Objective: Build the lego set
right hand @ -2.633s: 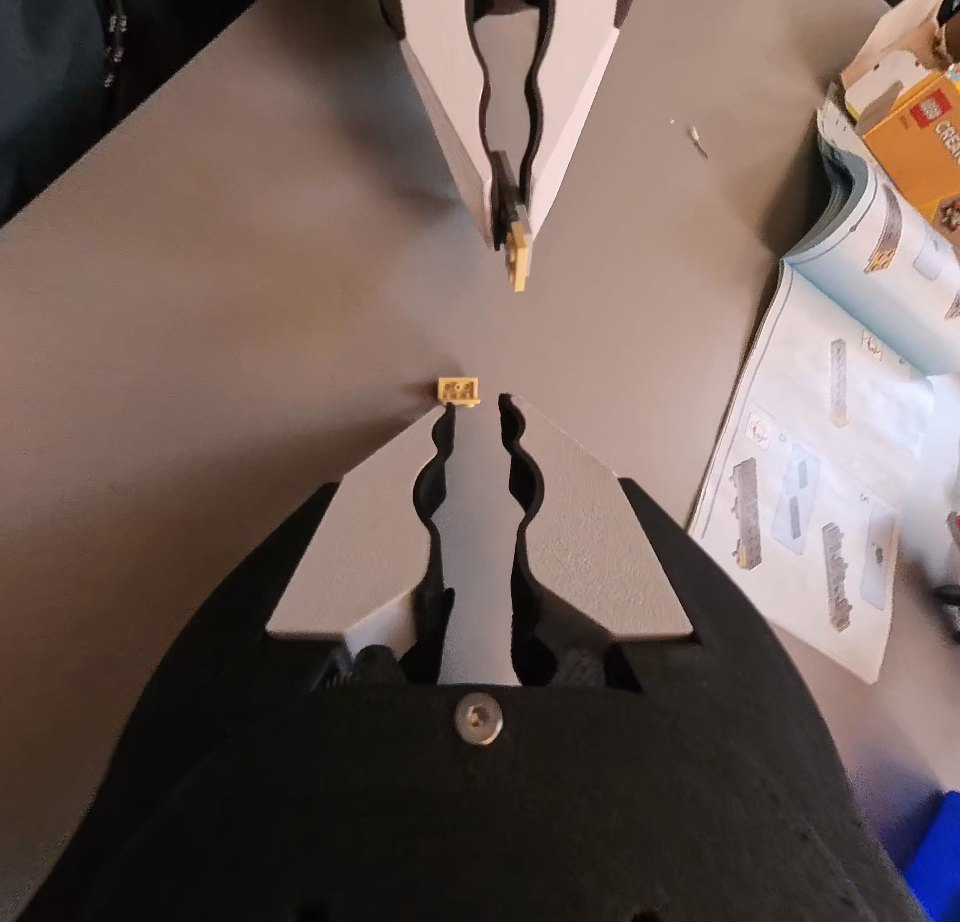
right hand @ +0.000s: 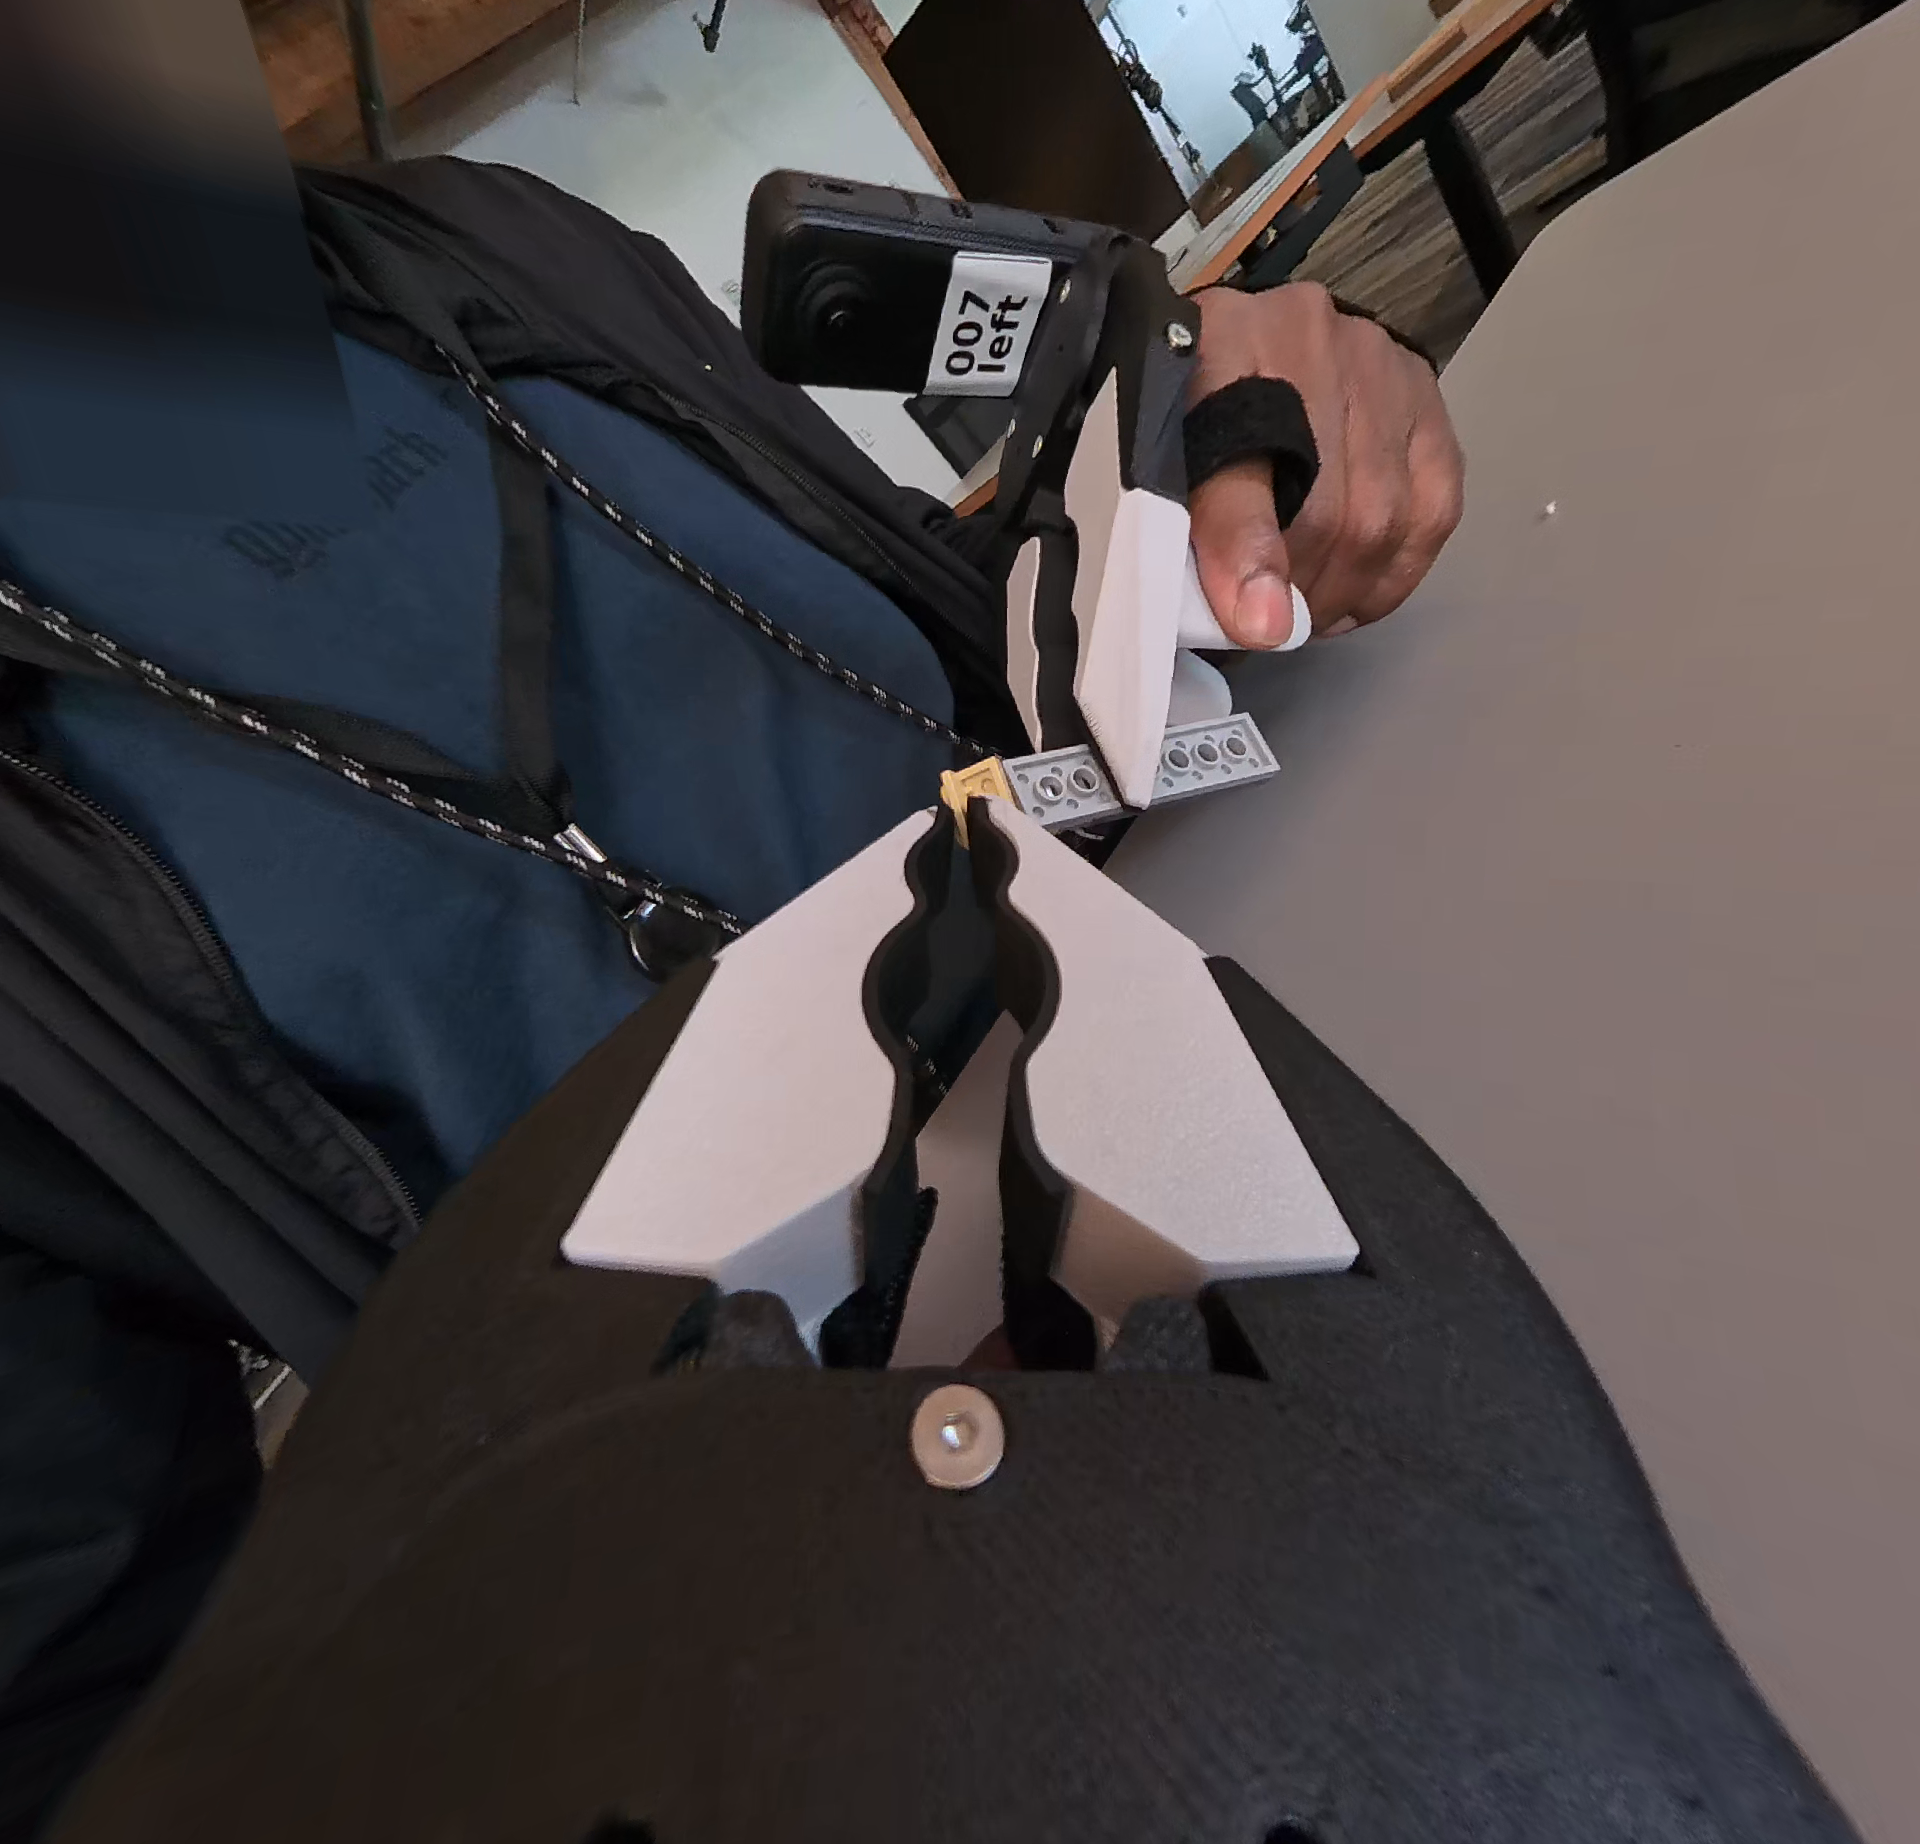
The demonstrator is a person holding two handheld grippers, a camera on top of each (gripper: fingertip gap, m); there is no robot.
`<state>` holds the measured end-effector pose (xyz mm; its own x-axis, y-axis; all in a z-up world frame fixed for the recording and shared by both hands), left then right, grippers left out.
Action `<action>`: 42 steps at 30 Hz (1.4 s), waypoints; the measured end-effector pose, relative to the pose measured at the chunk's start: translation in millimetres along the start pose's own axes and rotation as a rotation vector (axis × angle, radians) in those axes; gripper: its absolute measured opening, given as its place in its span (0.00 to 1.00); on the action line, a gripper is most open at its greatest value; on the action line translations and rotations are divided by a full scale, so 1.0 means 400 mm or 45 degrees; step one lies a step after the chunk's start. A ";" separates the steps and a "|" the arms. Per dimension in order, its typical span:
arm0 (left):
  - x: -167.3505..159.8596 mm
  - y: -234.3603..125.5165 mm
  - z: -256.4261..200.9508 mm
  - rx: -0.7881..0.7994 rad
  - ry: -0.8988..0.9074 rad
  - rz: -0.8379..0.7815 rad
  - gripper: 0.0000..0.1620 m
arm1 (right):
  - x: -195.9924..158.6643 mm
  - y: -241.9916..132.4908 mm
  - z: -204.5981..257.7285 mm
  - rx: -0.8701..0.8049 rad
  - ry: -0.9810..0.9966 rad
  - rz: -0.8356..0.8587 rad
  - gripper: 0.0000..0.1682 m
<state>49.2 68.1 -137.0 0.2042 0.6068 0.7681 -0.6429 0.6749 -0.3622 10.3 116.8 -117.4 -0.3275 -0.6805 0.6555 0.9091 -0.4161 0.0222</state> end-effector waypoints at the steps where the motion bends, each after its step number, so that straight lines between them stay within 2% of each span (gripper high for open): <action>1: 0.000 0.000 0.000 0.002 0.009 0.003 0.05 | 0.000 0.000 0.000 0.001 0.003 0.001 0.02; 18: -0.001 0.001 0.004 0.034 0.059 0.031 0.05 | 0.000 -0.006 -0.001 -0.016 -0.012 -0.006 0.02; 42: -0.009 -0.017 0.036 0.111 -0.030 0.018 0.05 | 0.049 -0.036 0.011 -0.113 -0.126 -0.184 0.02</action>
<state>42.2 55.2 -129.5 0.1780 0.6056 0.7757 -0.7075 0.6266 -0.3269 -8.0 112.3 -101.6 -0.4220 -0.5490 0.7215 0.8266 -0.5599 0.0574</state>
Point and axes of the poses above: each gripper's, where its closed fingertips meet, y out along the fingers, x out of its top, z = x × y across the jaws, the point moved 3 cm from there along -y, back along the fingers, and after that the axes turned 8 degrees about y, right-handed, at the moved point
